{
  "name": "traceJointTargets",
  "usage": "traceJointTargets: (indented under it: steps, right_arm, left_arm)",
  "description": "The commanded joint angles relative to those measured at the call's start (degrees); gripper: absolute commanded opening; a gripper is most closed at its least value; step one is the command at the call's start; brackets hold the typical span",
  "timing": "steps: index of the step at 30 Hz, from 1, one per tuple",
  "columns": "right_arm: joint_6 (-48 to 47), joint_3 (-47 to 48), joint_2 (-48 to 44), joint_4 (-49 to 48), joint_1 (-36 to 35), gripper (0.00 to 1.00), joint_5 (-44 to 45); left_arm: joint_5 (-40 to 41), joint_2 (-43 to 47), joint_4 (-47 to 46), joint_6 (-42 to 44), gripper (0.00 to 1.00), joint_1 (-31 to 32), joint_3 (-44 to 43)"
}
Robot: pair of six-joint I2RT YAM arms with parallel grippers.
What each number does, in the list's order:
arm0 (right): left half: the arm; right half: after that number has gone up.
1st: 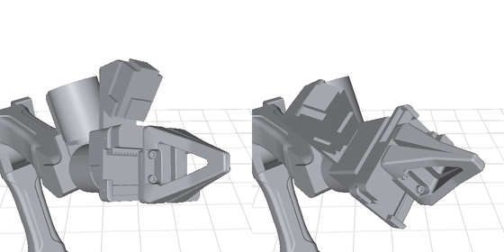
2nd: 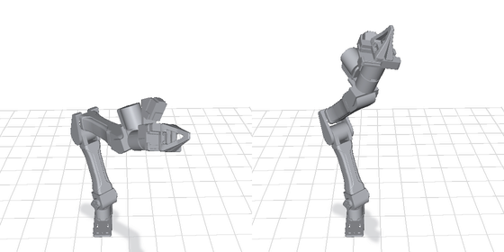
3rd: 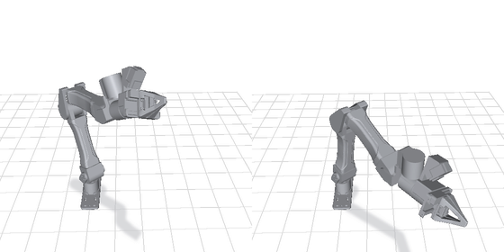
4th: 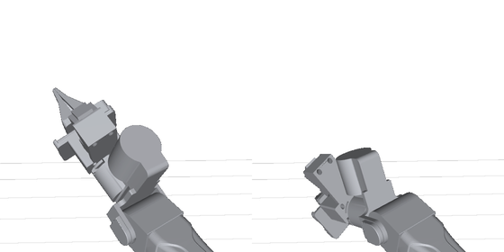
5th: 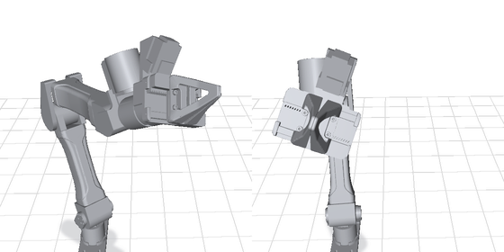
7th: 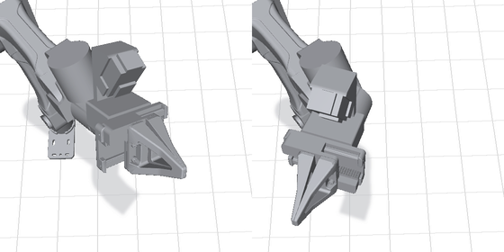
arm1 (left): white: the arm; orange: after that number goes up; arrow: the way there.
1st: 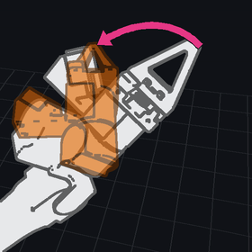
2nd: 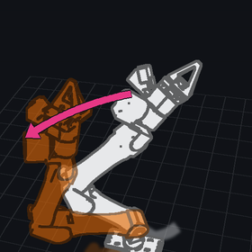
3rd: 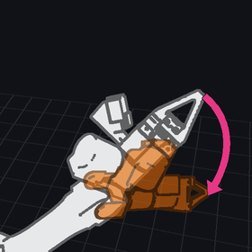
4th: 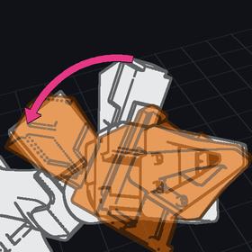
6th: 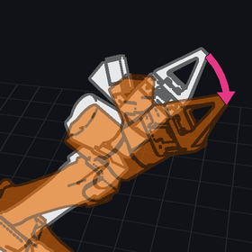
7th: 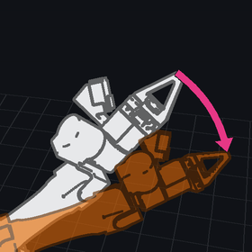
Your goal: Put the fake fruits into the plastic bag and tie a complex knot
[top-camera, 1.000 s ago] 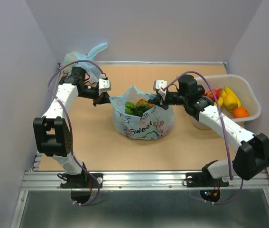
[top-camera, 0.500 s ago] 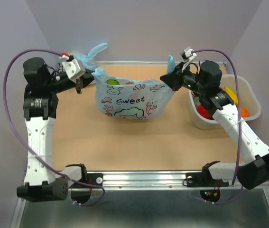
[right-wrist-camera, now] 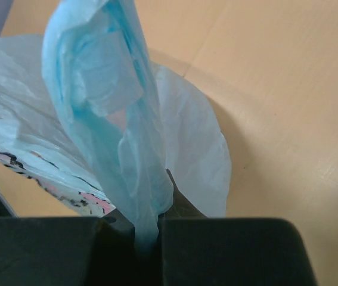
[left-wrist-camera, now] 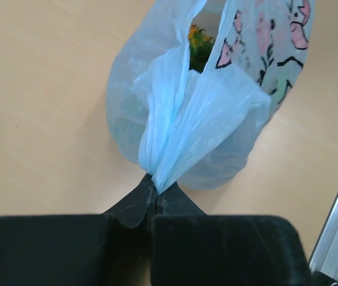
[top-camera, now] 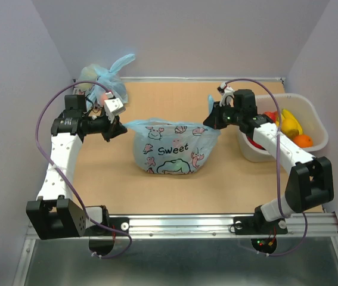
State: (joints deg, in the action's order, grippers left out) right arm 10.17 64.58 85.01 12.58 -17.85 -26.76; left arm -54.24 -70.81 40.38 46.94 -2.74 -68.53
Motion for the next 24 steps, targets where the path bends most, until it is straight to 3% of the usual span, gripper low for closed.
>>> traceJointTargets:
  steps: [1,4,6,8,12,18,24]
  right_arm:
    - [0.37,4.77,-3.10,-0.36,1.76,0.00,0.04]
    - [1.78,5.65,1.28,-0.19,1.85,0.00,3.55]
    - [1.87,5.56,3.83,-0.19,1.76,0.00,5.14]
    - [3.36,6.00,8.66,-0.19,1.85,0.00,7.06]
    - [2.49,6.70,14.55,-0.62,1.76,0.01,9.53]
    - [-0.94,8.55,21.06,-0.98,1.76,0.01,13.14]
    - [-4.02,7.67,24.32,-2.21,1.76,0.00,13.14]
  left_arm:
    - [-5.78,6.55,4.36,5.97,0.00,0.10,-9.33]
    - [-6.15,8.58,7.24,13.06,0.00,2.56,-8.73]
    - [-3.26,8.75,14.97,24.83,0.00,6.86,-7.33]
    - [-1.32,9.02,19.71,33.34,0.00,8.54,-3.03]
    - [5.78,9.72,20.00,42.58,0.00,10.30,6.99]
    - [16.77,6.92,16.05,51.13,0.00,10.74,19.30]
    - [22.85,2.78,9.55,51.33,0.00,10.74,25.37]
